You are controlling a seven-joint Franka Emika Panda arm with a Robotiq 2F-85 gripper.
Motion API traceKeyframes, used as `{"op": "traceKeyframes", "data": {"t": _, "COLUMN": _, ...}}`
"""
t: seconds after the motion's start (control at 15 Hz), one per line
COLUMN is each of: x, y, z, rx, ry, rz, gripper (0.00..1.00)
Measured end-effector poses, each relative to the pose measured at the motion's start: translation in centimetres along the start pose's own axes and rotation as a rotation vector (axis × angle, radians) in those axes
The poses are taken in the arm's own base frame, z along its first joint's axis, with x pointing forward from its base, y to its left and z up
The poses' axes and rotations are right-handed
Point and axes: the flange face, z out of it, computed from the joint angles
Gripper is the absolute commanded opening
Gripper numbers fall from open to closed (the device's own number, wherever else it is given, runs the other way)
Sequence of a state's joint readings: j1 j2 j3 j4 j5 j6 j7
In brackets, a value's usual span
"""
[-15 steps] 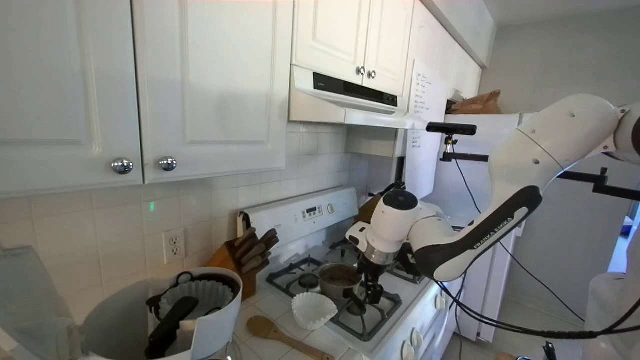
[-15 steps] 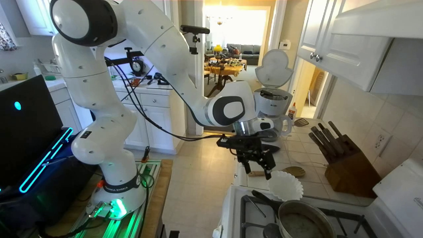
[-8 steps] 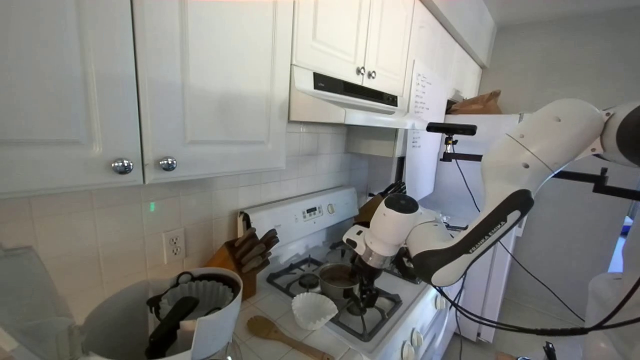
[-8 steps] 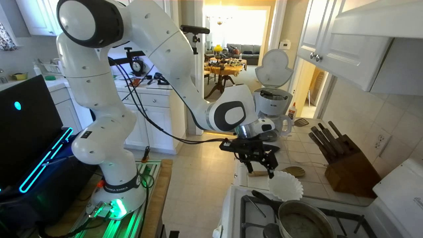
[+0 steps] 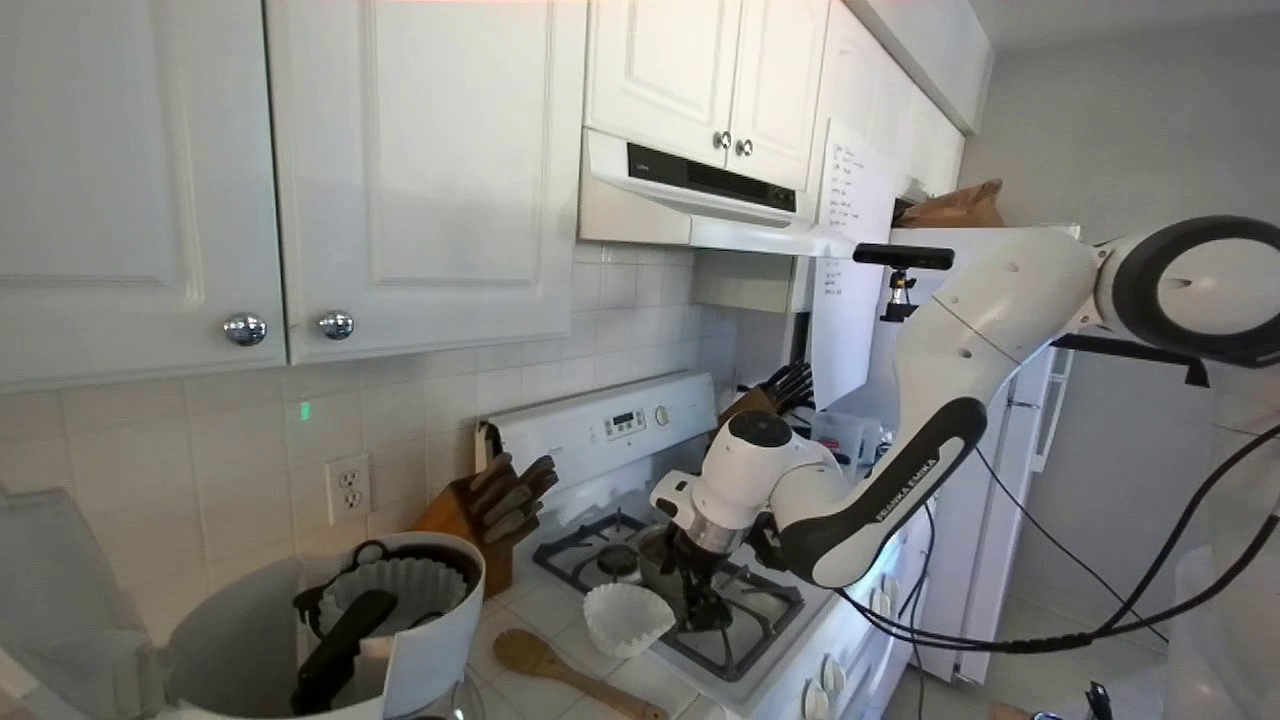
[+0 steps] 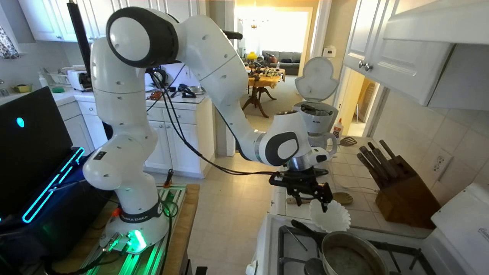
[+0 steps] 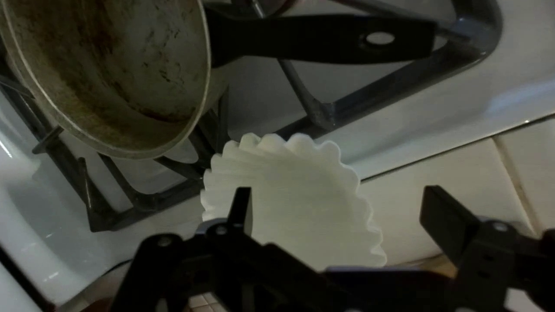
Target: Put the paper bowl inside the silver saucepan.
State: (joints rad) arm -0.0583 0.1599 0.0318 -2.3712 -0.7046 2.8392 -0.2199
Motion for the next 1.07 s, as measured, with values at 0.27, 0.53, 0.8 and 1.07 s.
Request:
{"op": "traceKeyframes", "data": {"t": 0.27, "x": 2.4, "y": 1.3, "z": 2.2, "rx": 0.019, "ry": 0.014, "rz": -0.058, "gripper": 1.00}}
{"op": "traceKeyframes", "data": {"t": 0.53, "x": 5.2, "y": -0.6, "z": 4.1, "rx": 0.054, "ry": 0.024, "rz": -0.129, "gripper": 0.75}}
{"op": "traceKeyframes", "data": {"t": 0.8, "x": 6.4, "y": -2.4, "z": 4.7, "rx": 0.072, "ry": 0.026, "rz": -0.162, "gripper": 0.52}}
{"op": "traceKeyframes", "data": {"t": 1.07, "x": 6.2, "y": -2.1, "z": 4.8, "rx": 0.072, "ry": 0.024, "rz": -0.153, "gripper": 0.26}}
